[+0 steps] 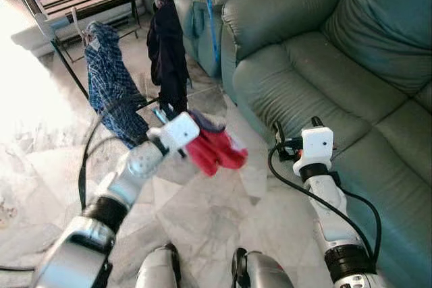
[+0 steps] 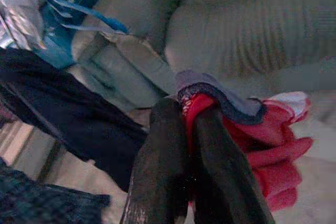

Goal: Hang hanger

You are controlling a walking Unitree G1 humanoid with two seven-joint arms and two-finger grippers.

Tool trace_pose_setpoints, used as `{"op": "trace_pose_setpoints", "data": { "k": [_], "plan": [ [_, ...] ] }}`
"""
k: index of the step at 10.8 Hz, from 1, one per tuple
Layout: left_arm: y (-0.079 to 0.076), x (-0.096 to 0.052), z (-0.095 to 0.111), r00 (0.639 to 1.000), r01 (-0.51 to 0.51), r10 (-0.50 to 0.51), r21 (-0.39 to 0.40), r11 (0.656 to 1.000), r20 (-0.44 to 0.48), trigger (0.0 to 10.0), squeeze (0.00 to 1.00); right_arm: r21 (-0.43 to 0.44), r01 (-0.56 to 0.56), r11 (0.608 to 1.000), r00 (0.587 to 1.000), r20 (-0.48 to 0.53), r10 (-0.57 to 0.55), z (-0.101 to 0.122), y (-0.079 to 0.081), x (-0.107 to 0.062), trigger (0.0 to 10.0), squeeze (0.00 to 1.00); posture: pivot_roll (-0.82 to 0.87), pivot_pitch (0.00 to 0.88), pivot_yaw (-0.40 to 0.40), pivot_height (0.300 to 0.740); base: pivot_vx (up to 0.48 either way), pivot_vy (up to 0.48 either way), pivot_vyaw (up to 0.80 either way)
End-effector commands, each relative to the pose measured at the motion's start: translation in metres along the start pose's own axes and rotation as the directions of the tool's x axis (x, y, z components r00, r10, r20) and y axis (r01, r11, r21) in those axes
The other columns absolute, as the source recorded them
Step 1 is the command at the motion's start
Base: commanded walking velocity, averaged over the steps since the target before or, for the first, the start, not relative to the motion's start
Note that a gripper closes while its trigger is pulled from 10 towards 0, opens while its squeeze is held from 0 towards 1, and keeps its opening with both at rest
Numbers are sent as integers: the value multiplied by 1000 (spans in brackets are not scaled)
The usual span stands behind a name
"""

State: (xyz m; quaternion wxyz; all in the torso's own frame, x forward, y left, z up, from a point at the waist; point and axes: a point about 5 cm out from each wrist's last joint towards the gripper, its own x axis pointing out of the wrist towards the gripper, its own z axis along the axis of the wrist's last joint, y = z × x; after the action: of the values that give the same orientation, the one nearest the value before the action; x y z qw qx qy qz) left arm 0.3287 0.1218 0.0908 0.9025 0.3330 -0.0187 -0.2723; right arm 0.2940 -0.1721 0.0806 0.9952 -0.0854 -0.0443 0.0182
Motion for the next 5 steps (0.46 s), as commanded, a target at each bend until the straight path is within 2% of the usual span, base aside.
{"op": "trace_pose_setpoints", "data": {
  "k": [1, 2, 3, 5],
  "plan": [
    [0, -2, 3, 1000, 4, -4, -12, 1000, 28, 10000, 0, 5, 15, 1000, 1000, -17, -15, -3, -3, -3, 10000, 0, -6, 169, -16, 740, 0, 0, -800],
    [-5, -6, 2, 999, -10, 13, -72, 997, 39, 10000, 0, 4, 12, 1000, 1000, -7, -12, -2, -5, -4, 10000, 0, -7, 171, -20, 740, 0, 0, -800],
    [-9, -11, 1, 997, -56, 63, -137, 989, 48, 10000, 0, 7, 7, 1000, 1000, -6, -7, -2, -5, -4, 10000, 0, -8, 174, -24, 740, 0, 0, -431],
    [-12, -22, 2, 985, -153, 168, -222, 963, 49, 10000, 0, 2, -2, 1000, 1000, -5, 2, -1, -4, -5, 10000, 0, -5, 181, -30, 740, 0, 0, 0]
  ]
}}
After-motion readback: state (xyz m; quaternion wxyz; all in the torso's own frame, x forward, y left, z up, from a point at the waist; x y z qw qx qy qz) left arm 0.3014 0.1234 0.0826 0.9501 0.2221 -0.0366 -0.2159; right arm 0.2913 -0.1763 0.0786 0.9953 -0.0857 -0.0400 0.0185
